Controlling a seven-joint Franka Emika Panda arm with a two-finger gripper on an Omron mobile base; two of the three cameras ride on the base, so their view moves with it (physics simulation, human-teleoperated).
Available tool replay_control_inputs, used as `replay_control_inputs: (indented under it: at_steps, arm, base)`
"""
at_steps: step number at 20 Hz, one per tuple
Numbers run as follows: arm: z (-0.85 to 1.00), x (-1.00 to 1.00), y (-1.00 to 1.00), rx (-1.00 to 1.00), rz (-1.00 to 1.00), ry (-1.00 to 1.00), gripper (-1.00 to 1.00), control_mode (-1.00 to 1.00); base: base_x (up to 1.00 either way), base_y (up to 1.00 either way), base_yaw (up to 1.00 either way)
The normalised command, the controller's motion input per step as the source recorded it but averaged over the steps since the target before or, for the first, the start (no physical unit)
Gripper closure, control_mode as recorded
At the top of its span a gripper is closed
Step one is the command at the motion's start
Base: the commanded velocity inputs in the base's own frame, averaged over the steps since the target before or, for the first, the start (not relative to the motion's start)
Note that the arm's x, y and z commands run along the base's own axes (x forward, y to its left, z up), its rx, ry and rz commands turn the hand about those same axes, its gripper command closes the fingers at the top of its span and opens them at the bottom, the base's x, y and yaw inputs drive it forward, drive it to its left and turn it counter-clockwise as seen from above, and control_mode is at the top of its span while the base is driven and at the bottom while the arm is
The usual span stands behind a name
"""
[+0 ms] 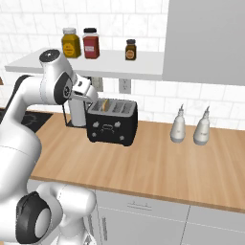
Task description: Start the toaster. Once the lever pops up, take the bread to the plate on the dining counter.
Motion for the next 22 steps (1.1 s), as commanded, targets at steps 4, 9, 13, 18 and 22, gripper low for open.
replay_control_inputs:
  at_steps: [4, 9, 13, 18, 22]
  arm:
    - [0.00, 0.00, 0.00, 0.00, 0.00, 0.00, -1.00, -1.00]
    - [0.00, 0.00, 0.00, 0.00, 0.00, 0.00, -1.00, -1.00]
    - [0.00, 0.00, 0.00, 0.00, 0.00, 0.00, -1.00, -1.00]
    - [0.00, 0.00, 0.00, 0.00, 0.00, 0.00, -1.00, -1.00]
    - [0.00, 0.00, 0.00, 0.00, 0.00, 0.00, -1.00, -1.00]
  base:
    - [0.00, 0.00, 0.00]
    - [0.00, 0.00, 0.00]
    - [0.00, 0.00, 0.00]
    - [0.00, 0.00, 0.00]
    - [0.00, 0.00, 0.00]
